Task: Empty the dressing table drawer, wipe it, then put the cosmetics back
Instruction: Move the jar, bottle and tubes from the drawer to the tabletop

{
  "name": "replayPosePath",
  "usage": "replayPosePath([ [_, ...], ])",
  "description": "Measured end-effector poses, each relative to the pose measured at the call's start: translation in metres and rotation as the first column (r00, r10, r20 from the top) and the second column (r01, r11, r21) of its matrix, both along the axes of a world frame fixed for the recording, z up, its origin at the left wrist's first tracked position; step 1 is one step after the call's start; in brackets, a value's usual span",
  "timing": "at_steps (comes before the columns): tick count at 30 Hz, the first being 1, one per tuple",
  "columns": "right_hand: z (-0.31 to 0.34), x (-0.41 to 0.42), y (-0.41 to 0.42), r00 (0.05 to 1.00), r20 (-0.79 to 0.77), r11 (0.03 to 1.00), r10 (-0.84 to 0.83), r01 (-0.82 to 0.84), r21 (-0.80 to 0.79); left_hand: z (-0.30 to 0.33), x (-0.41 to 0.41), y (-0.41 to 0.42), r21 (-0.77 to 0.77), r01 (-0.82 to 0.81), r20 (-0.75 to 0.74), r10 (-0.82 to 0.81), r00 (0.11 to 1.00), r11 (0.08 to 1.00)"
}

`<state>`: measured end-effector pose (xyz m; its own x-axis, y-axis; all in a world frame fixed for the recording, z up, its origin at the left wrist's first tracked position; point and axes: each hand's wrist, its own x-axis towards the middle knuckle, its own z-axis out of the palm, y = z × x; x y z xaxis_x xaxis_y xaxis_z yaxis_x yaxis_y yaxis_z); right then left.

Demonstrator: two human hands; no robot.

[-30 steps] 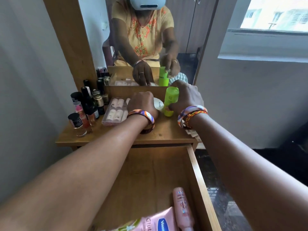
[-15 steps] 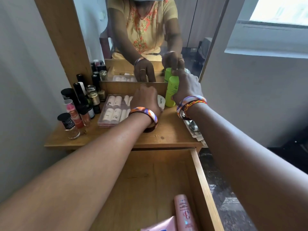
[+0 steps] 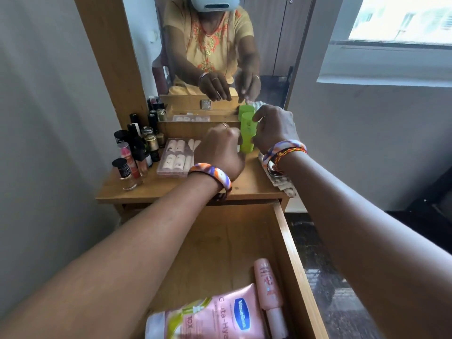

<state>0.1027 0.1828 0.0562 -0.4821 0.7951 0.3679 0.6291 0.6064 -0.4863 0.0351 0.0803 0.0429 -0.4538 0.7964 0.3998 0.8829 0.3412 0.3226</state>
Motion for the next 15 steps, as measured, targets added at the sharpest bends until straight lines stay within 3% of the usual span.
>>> replayPosePath([
  [3,-0.002,0.019,-0.028,0.996,0.037,0.996,0.083,-0.082,-0.039,-0.014,0.021,-0.024,-0.005,0.067,0.132,-0.065,0.989,0.998],
  [5,-0.008,0.032,-0.048,0.971,0.164,0.985,0.172,-0.165,-0.053,-0.027,0.031,-0.039,-0.108,0.128,0.253,-0.097,0.963,0.986],
  [9,-0.042,0.056,-0.082,0.771,0.52,0.925,0.367,-0.239,-0.296,-0.061,0.042,-0.065,-0.481,0.257,0.313,-0.11,0.943,0.838],
  [11,-0.068,0.061,-0.094,0.665,0.623,0.906,0.411,-0.219,-0.364,-0.078,0.045,-0.075,-0.55,0.292,0.375,-0.081,0.924,0.783],
  [15,-0.103,0.071,-0.113,0.581,0.72,0.92,0.379,-0.155,-0.359,-0.092,0.049,-0.088,-0.584,0.316,0.424,-0.051,0.904,0.748],
])
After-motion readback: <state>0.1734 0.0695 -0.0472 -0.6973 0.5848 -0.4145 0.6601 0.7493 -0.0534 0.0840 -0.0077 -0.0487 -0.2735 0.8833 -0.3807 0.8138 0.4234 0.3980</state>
